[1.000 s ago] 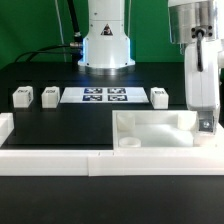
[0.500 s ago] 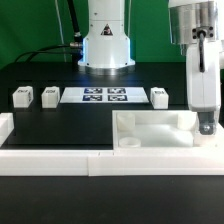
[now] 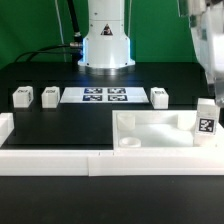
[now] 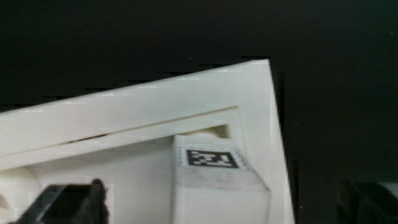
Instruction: Assemble square table
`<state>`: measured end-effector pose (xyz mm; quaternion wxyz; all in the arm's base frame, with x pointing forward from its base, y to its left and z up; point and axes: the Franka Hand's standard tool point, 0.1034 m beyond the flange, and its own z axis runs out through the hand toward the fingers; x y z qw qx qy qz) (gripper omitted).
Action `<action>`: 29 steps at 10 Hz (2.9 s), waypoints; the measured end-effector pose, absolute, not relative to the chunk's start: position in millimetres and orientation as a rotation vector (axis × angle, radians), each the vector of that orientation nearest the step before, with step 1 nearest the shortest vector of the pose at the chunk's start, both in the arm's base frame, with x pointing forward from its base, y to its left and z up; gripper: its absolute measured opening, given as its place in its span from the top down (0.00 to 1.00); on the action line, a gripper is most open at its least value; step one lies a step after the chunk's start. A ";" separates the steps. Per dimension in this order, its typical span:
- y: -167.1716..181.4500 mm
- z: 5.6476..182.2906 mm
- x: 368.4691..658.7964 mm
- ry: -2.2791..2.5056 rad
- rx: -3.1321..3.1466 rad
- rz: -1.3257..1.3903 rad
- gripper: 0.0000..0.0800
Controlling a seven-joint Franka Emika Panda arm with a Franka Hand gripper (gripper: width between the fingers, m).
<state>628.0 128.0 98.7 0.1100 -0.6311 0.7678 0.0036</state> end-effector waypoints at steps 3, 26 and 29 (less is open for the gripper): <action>128.0 92.1 626.7 2.259 -1.866 0.014 0.19; 115.4 68.8 515.3 0.636 -2.953 -0.250 0.19; 115.0 65.1 505.0 0.286 -3.038 -0.287 0.19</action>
Offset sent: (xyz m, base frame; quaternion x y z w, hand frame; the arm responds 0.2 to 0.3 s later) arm 0.0000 0.0000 0.0000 0.0000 0.0000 0.0000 1.0000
